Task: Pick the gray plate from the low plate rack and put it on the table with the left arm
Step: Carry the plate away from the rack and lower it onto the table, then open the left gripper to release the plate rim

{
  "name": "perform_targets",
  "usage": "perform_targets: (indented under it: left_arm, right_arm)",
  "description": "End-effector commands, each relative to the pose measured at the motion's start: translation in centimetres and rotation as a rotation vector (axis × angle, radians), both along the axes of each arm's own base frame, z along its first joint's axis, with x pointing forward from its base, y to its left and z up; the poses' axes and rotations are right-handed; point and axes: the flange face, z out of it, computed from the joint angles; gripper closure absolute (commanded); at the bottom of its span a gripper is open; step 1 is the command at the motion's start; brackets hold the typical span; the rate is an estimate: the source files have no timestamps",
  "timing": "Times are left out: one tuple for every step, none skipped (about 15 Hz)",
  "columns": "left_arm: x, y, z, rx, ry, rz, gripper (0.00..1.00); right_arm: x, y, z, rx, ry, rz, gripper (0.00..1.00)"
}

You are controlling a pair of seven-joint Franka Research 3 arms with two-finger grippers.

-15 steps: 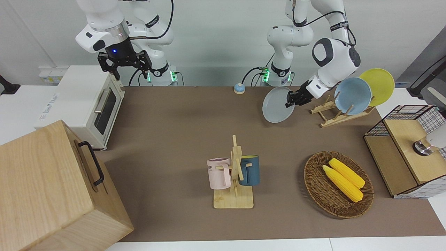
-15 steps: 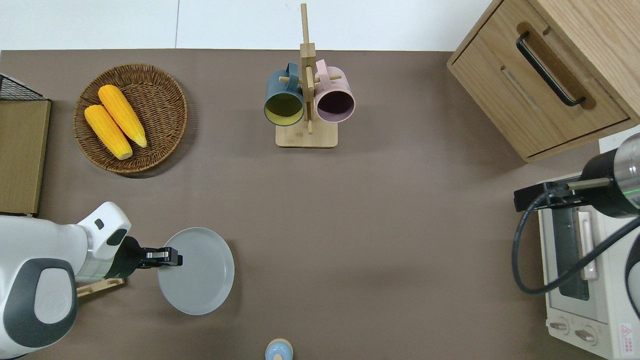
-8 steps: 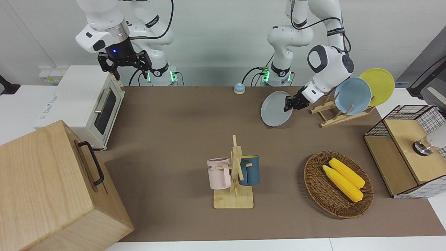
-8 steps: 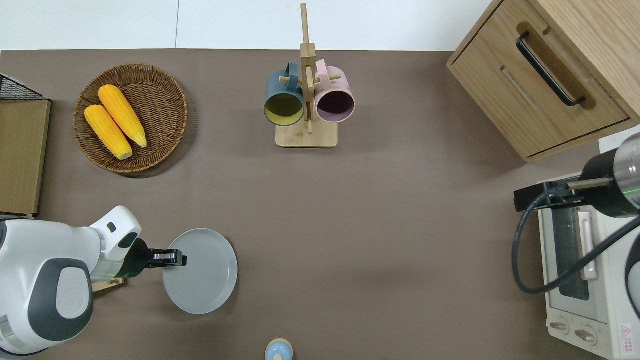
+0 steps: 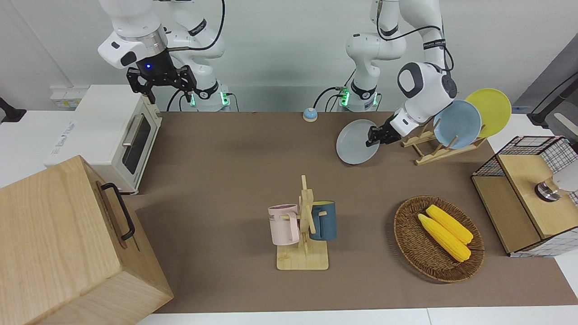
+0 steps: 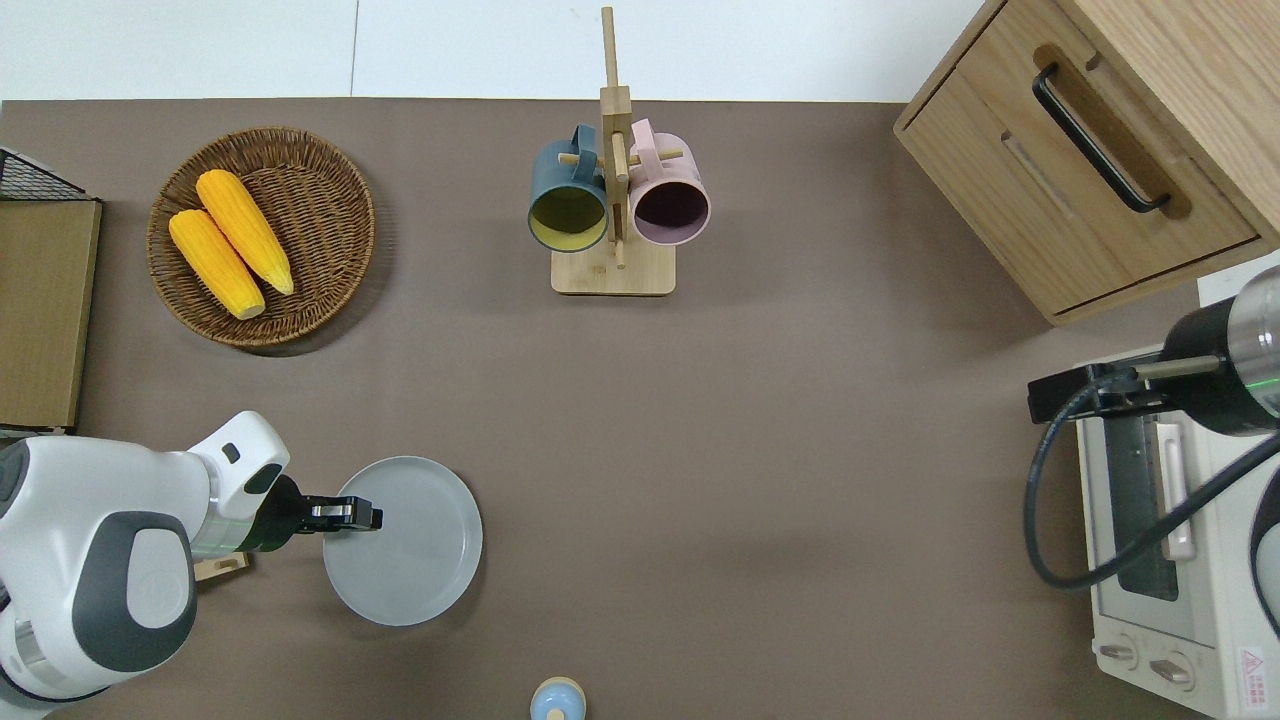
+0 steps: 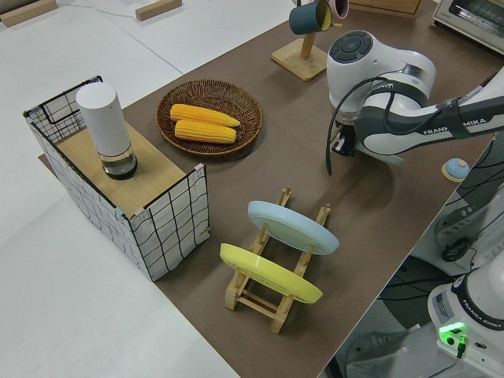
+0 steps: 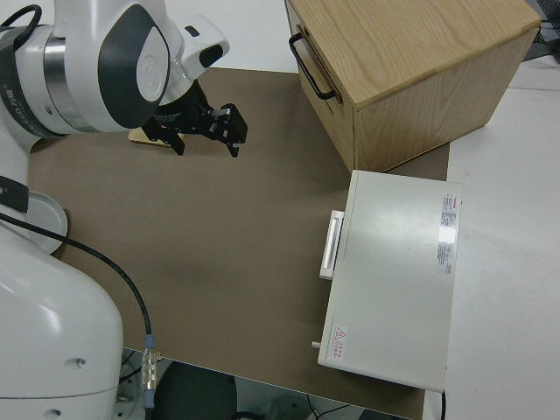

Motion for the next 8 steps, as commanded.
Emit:
perform_targets:
  left_arm:
    - [0.1, 0.0, -1.0, 0.015, -0.023, -0.002, 0.01]
    - [0.2, 0.1, -0.9, 0.016, -0.024, -0.002, 0.0]
    - [0.4, 0.1, -0.9, 0.025, -0.028, -0.01, 0.0]
    - [0.7, 0.2, -0.9, 0.039, -0.031, -0.02, 0.0]
    - [1.0, 0.3, -0.9, 0.051, -0.034, -0.031, 0.0]
    - [1.2, 0.5, -0.9, 0.06, -0.036, -0.035, 0.0]
    - [1.5, 0.7, -0.5, 0.061, -0.046, -0.031, 0.0]
    - [1.6, 0.9, -0.2, 0.06, -0.05, -0.028, 0.0]
  right_arm:
    - [-0.3, 0.1, 0.3, 0.006, 0.007, 0.0, 0.013]
    - [-0.2, 0.0, 0.3, 0.006, 0.007, -0.002, 0.011]
    - [-0.2, 0.0, 0.3, 0.006, 0.007, -0.002, 0.011]
    - [-0.3, 0.1, 0.3, 0.006, 0.007, 0.0, 0.011]
    - [-0.3, 0.1, 0.3, 0.006, 0.007, 0.002, 0.013]
    - [-0.3, 0.1, 0.3, 0.006, 0.007, 0.002, 0.011]
    - [-0.3, 0.1, 0.3, 0.006, 0.007, 0.0, 0.011]
    - [-0.3, 0.1, 0.3, 0.006, 0.007, 0.002, 0.011]
